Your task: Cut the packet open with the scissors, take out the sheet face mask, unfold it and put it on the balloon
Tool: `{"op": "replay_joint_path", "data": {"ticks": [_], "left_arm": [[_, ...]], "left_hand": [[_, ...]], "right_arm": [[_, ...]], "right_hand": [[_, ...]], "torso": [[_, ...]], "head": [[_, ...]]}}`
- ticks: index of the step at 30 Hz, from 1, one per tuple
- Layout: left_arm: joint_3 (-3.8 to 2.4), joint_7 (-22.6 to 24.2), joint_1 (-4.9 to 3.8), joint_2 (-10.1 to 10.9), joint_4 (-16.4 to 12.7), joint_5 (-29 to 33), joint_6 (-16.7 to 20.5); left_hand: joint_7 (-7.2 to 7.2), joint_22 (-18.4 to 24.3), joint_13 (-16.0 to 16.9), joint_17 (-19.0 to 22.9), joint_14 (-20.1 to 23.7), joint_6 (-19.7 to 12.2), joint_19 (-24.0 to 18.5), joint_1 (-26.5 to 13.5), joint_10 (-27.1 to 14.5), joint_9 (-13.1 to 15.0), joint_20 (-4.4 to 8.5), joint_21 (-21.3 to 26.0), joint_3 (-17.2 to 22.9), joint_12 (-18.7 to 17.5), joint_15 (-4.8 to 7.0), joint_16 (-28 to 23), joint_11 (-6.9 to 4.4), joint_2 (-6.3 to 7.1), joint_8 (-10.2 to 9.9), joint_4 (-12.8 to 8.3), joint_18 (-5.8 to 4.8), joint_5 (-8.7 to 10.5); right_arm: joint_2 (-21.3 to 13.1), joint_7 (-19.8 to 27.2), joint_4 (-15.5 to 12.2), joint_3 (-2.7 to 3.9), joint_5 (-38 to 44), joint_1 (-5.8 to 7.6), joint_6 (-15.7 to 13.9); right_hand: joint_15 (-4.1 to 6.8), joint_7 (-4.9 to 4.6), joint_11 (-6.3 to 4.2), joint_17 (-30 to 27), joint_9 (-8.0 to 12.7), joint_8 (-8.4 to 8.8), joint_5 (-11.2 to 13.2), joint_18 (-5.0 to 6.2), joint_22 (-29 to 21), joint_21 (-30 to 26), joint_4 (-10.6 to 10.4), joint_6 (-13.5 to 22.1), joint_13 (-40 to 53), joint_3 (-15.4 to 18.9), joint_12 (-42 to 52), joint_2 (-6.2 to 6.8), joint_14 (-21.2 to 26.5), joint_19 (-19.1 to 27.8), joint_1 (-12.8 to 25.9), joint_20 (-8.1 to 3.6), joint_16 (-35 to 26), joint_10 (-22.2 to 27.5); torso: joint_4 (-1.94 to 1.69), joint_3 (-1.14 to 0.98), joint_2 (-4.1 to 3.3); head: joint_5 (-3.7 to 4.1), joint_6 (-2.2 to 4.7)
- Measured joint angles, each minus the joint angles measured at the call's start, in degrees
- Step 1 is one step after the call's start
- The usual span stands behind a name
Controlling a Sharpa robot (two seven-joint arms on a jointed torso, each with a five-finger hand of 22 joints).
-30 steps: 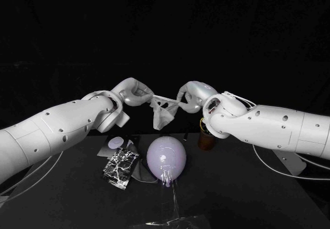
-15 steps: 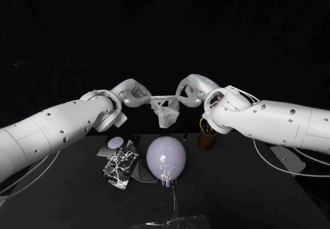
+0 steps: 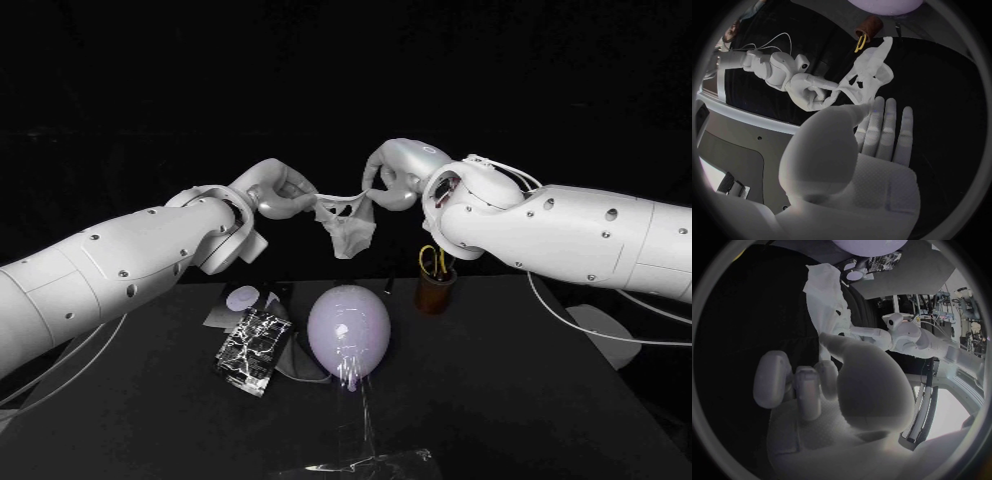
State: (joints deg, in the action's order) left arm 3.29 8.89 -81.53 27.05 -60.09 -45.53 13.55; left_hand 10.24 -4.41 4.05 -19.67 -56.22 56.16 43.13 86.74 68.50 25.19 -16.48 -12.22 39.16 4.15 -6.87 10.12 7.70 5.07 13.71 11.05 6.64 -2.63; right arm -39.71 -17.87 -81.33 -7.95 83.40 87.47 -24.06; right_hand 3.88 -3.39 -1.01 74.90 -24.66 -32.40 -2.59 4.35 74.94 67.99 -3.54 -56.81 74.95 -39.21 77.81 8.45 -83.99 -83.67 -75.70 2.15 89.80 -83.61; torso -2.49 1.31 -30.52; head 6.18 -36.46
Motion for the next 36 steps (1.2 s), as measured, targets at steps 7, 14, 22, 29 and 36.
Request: {"op": "replay_joint_path", "data": {"ticks": [7,14,22,29,36], "left_arm": [[-0.57,1.5,-0.46,0.6,-0.5,4.0,3.1],[-0.23,2.1,-1.2,0.5,-0.7,4.9,3.7],[0.65,1.7,-1.19,0.6,-1.5,4.0,3.2],[0.89,1.1,-0.81,1.7,-2.0,3.0,2.5],[0.93,1.1,-0.52,3.3,-3.7,2.9,0.8]], "left_hand": [[0.0,-0.1,0.0,-0.1,0.0,0.0,0.3,-0.1,0.0,0.1,-0.12,-0.2,0.3,0.0,0.0,0.0,-0.03,0.08,0.3,-0.3,0.91,0.01],[-0.01,-0.1,0.0,-0.1,-0.2,0.0,0.5,-0.2,0.2,0.1,0.09,-0.4,0.5,0.0,0.2,0.0,-0.22,0.16,0.3,-0.5,0.9,0.02],[-0.09,-0.2,0.0,-0.2,-0.2,-0.1,0.5,-0.2,0.2,0.4,0.09,-0.4,0.6,0.2,0.2,0.0,-0.21,0.23,0.7,-0.6,0.89,0.02],[0.1,-0.2,0.0,-0.2,-0.2,-0.3,0.7,-0.4,0.2,0.5,-0.12,-0.6,0.9,0.2,0.2,0.0,-0.21,0.39,0.7,-0.9,0.88,0.12],[0.31,-0.2,0.0,-0.2,-0.2,-0.7,0.7,-0.7,0.2,0.8,-0.12,-0.6,1.0,0.2,0.2,0.0,-0.21,0.27,0.7,-1.0,0.87,0.12]], "right_arm": [[1.0,-0.5,1.0,-0.38,6.3,0.28,5.1],[1.3,-0.8,0.7,-0.58,8.9,0.37,5.0],[1.1,-0.7,-0.3,-0.35,7.6,-0.24,3.3],[0.7,0.3,-0.5,-0.2,2.7,-0.3,1.6],[-0.1,3.0,-0.3,-0.21,-4.9,-0.35,0.0]], "right_hand": [[0.0,0.02,0.16,0.0,0.0,-0.13,-0.1,0.0,0.0,0.0,0.0,0.0,0.0,0.0,0.0,-0.02,0.0,0.0,0.0,0.01,0.0,-0.2],[0.0,0.03,0.16,0.0,0.0,-0.13,-0.1,0.0,0.0,1.1,0.0,0.0,0.0,0.0,0.4,-0.24,0.0,0.0,0.3,0.01,0.0,-0.2],[0.0,0.04,0.16,0.1,0.0,-0.13,0.0,0.0,0.0,0.6,0.2,0.1,0.0,-0.2,0.4,-0.31,0.0,0.0,0.3,0.03,-0.1,-0.1],[0.0,0.11,0.16,0.0,0.0,-0.13,0.0,0.0,0.0,0.0,0.2,-0.1,0.0,-0.1,0.4,-0.31,0.0,0.1,0.3,0.1,-0.2,-0.1],[0.0,0.11,0.13,0.0,0.0,-0.13,0.0,0.0,0.0,-0.6,0.2,-0.1,0.0,-0.1,0.0,-0.22,0.0,0.1,0.4,0.11,0.0,-0.1]], "torso": [[-0.03,-0.01,0.08],[-0.04,-0.03,0.17],[-0.04,0.04,0.23],[-0.04,0.04,0.16],[-0.04,0.07,0.16]], "head": [[0.03,-0.05],[0.05,0.0],[-0.35,0.07],[-0.62,0.53],[-0.66,0.61]]}}
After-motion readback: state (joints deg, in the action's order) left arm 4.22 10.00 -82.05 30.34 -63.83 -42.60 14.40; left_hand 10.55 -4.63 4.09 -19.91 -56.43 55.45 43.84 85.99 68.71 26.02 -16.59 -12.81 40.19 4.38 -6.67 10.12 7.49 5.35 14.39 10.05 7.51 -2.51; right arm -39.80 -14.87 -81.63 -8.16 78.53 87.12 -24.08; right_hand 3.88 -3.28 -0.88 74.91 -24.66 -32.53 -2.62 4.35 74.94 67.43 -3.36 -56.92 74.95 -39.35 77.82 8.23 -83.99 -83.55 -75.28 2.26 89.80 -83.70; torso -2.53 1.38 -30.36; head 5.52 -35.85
